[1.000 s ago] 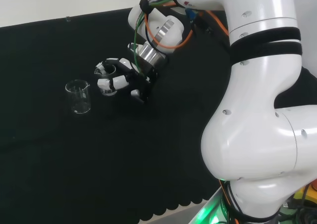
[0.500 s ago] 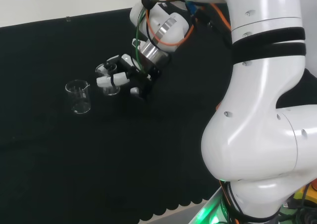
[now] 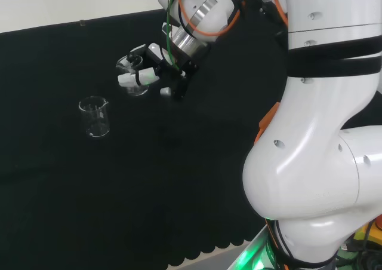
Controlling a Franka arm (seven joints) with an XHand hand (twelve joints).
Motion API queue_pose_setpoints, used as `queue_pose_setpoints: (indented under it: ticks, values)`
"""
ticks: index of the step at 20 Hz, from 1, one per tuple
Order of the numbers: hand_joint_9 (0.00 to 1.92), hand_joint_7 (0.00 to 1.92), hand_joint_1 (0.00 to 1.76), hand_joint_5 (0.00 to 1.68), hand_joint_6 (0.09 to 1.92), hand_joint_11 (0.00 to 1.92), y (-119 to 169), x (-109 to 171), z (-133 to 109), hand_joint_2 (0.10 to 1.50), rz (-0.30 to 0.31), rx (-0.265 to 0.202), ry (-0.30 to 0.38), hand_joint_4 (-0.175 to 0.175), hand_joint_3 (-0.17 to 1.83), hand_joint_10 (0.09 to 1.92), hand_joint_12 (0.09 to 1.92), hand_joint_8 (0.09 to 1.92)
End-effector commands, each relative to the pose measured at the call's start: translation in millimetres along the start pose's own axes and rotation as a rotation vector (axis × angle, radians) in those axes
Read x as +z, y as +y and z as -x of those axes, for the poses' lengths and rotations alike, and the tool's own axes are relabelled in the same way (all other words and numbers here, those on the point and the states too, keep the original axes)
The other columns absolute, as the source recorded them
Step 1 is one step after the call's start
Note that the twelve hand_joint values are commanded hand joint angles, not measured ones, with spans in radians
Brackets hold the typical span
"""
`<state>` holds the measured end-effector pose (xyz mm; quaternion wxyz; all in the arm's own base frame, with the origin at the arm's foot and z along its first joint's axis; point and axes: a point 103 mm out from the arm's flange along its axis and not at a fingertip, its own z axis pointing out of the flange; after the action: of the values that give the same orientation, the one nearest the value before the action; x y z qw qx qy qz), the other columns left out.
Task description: Pick up the beaker on the right.
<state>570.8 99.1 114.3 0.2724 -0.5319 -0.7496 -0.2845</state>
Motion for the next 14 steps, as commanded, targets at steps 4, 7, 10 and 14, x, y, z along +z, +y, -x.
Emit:
queue_pose_setpoints:
  ticks: [4,7,10,14]
  values:
    - [1.67,1.78,1.16,1.4,0.35,1.33,-20.5,-21.8,-25.2,0.73,-0.024,-0.027,-0.065,0.109,0.44,0.09,0.76,0.09]
    - [1.68,1.79,1.16,1.4,0.35,1.33,-26.2,-28.5,-37.0,0.73,-0.041,-0.042,-0.093,0.108,0.44,0.09,0.76,0.09]
    - [1.68,1.79,1.16,1.4,0.35,1.32,-28.9,-30.9,-43.8,0.73,-0.059,-0.053,-0.119,0.108,0.45,0.09,0.75,0.09]
    - [1.68,1.79,1.16,1.4,0.35,1.32,-32.6,-30.0,-49.2,0.73,-0.075,-0.059,-0.131,0.109,0.45,0.09,0.75,0.09]
